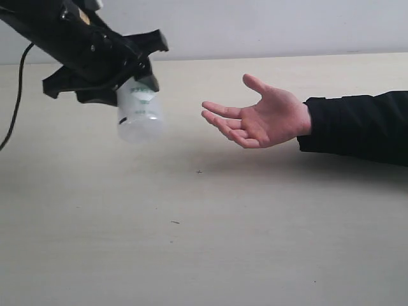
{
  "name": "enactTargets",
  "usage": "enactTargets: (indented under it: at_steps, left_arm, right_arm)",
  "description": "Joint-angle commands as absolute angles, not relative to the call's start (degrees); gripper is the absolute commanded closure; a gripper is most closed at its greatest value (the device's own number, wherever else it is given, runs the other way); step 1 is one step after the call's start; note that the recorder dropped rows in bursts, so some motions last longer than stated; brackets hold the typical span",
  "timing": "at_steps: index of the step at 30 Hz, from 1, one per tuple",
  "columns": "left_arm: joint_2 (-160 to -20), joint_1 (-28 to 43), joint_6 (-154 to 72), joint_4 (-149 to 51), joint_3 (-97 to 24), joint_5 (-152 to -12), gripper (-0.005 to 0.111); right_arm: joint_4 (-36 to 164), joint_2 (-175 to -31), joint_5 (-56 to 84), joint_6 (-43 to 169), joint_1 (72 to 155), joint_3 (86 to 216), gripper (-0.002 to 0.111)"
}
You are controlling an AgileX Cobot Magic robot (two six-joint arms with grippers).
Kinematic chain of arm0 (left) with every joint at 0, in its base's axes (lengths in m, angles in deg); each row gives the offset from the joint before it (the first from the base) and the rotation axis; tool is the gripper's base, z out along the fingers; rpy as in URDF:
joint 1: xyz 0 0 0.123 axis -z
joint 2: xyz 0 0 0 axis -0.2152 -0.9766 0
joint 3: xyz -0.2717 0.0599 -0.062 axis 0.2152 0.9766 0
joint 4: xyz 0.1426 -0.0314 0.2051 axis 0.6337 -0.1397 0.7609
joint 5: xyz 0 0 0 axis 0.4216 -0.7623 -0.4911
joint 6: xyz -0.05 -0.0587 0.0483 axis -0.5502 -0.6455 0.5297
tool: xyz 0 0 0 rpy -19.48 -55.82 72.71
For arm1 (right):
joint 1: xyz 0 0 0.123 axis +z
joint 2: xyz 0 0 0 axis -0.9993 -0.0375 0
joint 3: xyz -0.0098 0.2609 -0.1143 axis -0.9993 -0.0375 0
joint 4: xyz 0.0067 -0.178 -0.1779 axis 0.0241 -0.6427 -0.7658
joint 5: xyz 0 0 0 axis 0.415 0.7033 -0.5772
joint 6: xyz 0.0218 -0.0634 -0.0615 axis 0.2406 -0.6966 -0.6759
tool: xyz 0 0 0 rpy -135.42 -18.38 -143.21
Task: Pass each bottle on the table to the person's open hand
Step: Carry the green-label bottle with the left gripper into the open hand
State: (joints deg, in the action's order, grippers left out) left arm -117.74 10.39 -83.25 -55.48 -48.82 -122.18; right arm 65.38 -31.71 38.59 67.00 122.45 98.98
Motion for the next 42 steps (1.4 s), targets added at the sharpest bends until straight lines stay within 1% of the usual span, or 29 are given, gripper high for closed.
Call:
enactTargets:
  at_steps: [1, 14, 18, 32, 33, 35, 39, 40, 42]
  left_arm:
    - [-116.11, 16.36, -89.18, -56.61, -49.28, -114.41, 0.107]
    - [-120.03, 27.01, -96.12, -60.74, -49.28, -96.43, 0.107]
    - [-122.10, 28.00, -98.07, -60.74, -49.28, -94.38, 0.107]
    - [-128.15, 28.12, -98.18, -61.02, -49.37, -90.69, 0.107]
    - [-128.44, 28.12, -97.97, -60.91, -49.83, -90.73, 0.107]
    - [-129.73, 28.12, -97.41, -59.17, -53.41, -95.57, 0.107]
    - [-131.99, 28.12, -96.53, -56.30, -62.02, -107.27, 0.107]
    - [-133.02, 28.12, -97.98, -54.26, -63.76, -112.04, 0.107]
    - [-133.71, 28.25, -100.14, -52.44, -64.12, -113.54, 0.107]
  right_arm:
    - [65.38, -31.42, 38.02, 66.94, 122.42, 98.80, 0.108]
    - [65.38, -31.42, 38.02, 66.94, 122.42, 98.80, 0.108]
    - [65.38, -31.42, 38.02, 66.94, 122.42, 98.80, 0.108]
    - [65.38, -31.42, 38.02, 66.94, 122.42, 98.80, 0.108]
    - [65.38, -31.42, 38.02, 66.94, 122.42, 98.80, 0.108]
    - [65.38, -31.42, 38.02, 66.94, 122.42, 98.80, 0.108]
    - [65.38, -31.42, 38.02, 66.94, 122.42, 98.80, 0.108]
    - [65.38, -31.42, 38.02, 66.94, 122.42, 98.80, 0.108]
    - [65.38, -31.42, 38.02, 66.94, 122.42, 98.80, 0.108]
